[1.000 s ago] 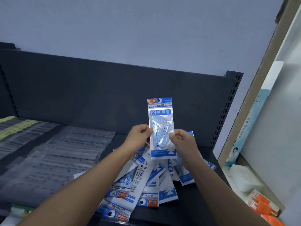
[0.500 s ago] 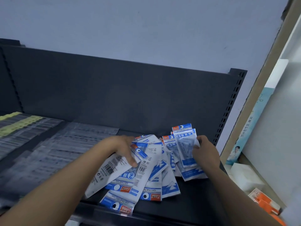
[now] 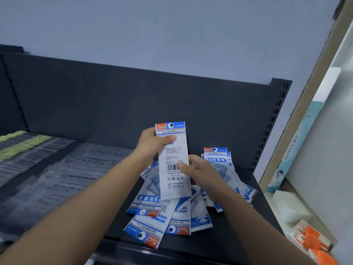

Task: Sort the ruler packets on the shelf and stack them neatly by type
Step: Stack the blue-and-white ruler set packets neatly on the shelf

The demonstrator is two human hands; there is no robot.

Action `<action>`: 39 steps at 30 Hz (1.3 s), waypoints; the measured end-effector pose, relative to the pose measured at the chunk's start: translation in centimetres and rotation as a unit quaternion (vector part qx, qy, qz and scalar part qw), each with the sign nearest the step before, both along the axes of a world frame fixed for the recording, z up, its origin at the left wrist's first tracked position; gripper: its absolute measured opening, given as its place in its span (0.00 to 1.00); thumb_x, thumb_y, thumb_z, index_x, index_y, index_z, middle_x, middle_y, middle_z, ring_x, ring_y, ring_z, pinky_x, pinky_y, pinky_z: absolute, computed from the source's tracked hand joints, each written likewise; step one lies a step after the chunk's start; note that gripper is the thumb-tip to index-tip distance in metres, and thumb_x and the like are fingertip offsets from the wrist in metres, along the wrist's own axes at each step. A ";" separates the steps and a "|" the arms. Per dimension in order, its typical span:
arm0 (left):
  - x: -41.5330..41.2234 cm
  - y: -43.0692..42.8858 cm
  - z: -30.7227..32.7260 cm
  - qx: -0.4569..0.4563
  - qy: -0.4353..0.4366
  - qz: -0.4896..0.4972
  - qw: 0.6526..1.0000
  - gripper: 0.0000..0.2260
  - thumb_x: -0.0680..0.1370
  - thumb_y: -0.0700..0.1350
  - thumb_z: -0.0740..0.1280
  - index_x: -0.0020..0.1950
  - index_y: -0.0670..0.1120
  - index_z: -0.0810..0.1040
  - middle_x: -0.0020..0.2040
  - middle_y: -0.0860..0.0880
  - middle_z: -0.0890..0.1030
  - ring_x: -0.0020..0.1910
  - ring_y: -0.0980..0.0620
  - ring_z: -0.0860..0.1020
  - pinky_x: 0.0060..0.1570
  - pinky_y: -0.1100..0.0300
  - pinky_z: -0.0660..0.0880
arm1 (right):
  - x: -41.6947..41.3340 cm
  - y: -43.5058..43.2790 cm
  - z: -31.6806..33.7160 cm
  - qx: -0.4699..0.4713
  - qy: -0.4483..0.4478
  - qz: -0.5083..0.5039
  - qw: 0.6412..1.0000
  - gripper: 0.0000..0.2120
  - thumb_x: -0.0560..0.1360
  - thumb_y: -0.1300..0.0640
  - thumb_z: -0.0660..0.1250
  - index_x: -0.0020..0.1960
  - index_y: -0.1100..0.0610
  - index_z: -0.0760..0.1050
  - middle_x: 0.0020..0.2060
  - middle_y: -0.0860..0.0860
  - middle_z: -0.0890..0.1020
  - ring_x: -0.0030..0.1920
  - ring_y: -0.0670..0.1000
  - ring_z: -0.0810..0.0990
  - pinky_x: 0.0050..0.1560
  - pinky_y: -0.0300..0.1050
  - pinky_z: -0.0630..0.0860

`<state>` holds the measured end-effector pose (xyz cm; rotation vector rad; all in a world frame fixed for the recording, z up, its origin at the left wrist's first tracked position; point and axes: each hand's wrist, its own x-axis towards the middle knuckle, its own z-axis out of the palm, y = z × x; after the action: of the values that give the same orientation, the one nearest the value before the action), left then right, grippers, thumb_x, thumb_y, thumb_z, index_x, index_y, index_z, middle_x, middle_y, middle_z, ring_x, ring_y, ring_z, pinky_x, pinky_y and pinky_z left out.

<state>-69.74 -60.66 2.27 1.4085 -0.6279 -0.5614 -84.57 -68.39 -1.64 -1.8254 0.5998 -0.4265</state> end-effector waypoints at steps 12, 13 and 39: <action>-0.3 -1.1 -0.5 0.072 0.016 -0.046 0.996 0.11 0.78 0.52 0.67 0.44 0.45 0.73 0.43 0.45 0.79 0.33 0.49 0.77 0.31 0.58 0.75 | -0.1 -0.7 0.1 0.067 -0.012 -0.079 0.995 0.07 0.78 0.65 0.63 0.49 0.56 0.78 0.42 0.55 0.84 0.33 0.48 0.83 0.32 0.40 0.78; 0.4 -0.8 -1.0 0.131 -0.047 -0.031 0.990 0.08 0.79 0.47 0.66 0.43 0.45 0.74 0.45 0.44 0.79 0.33 0.50 0.76 0.32 0.58 0.73 | -0.4 -0.9 0.1 0.080 -0.016 -0.086 0.993 0.05 0.78 0.65 0.64 0.50 0.58 0.77 0.42 0.56 0.84 0.27 0.45 0.80 0.25 0.37 0.74; 1.9 1.5 0.1 0.162 -0.417 -0.169 0.878 0.09 0.69 0.33 0.67 0.43 0.46 0.76 0.40 0.46 0.79 0.39 0.54 0.76 0.44 0.50 0.74 | -0.5 -2.7 0.4 0.056 -0.011 -0.147 0.987 0.06 0.79 0.57 0.63 0.53 0.51 0.78 0.49 0.57 0.83 0.51 0.56 0.81 0.58 0.56 0.77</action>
<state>-67.85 -59.13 2.34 1.8730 -1.5522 -0.3080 -85.10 -71.10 -1.22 -1.6275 0.8662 -0.5972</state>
